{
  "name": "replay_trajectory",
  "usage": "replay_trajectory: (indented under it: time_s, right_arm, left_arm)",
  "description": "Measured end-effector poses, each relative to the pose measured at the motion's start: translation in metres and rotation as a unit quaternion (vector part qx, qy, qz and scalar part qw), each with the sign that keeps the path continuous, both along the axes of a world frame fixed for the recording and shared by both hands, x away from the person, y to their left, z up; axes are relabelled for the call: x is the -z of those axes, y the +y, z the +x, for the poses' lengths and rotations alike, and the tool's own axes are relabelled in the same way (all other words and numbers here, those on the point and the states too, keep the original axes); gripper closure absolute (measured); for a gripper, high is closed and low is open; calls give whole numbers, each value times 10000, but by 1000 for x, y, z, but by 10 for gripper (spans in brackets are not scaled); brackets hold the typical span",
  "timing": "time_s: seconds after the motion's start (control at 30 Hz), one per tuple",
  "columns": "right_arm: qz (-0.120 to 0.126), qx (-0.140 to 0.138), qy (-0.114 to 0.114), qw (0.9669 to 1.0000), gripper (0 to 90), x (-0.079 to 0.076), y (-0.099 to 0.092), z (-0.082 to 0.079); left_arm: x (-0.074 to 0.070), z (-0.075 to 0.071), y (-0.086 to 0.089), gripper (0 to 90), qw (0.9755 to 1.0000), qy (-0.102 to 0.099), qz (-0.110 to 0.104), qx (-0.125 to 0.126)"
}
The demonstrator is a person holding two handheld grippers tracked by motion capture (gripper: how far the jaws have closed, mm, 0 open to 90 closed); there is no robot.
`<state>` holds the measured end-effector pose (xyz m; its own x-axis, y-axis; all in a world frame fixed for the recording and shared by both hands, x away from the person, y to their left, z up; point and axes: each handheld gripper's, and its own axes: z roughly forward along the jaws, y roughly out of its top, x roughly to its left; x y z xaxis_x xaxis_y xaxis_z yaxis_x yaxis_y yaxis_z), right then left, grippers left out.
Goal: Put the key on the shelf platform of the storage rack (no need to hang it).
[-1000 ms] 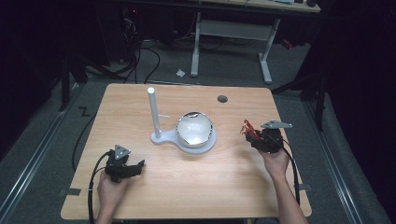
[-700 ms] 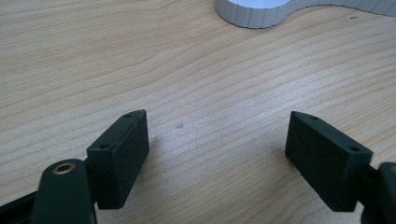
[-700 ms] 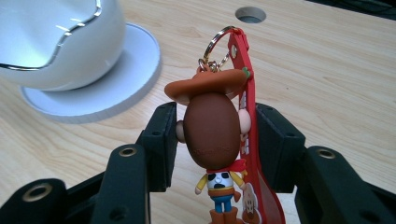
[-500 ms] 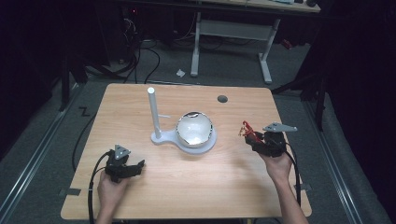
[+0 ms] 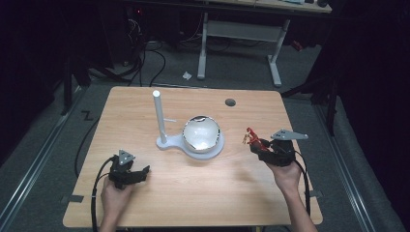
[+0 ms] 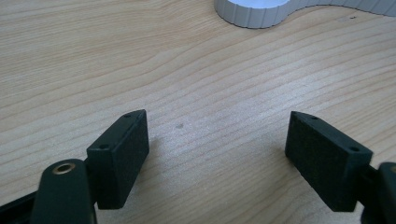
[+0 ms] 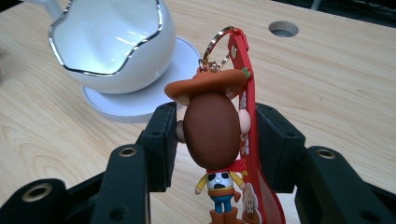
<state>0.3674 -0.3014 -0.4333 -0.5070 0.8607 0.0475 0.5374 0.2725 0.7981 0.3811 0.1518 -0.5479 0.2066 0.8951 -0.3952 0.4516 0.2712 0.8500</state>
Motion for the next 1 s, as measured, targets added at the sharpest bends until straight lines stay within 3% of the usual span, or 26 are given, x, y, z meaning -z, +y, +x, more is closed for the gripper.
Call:
replay_trajectory:
  time_s: [0.53,1.0]
  right_arm:
    - [239,-411,-21,9989,530,-7,19,-7]
    - [219,-847,-119,9961,529,-19,46,-8]
  left_arm:
    - [0,0,0,219,10000,0,-2,0]
    - [0,0,0,219,10000,-5,1,2]
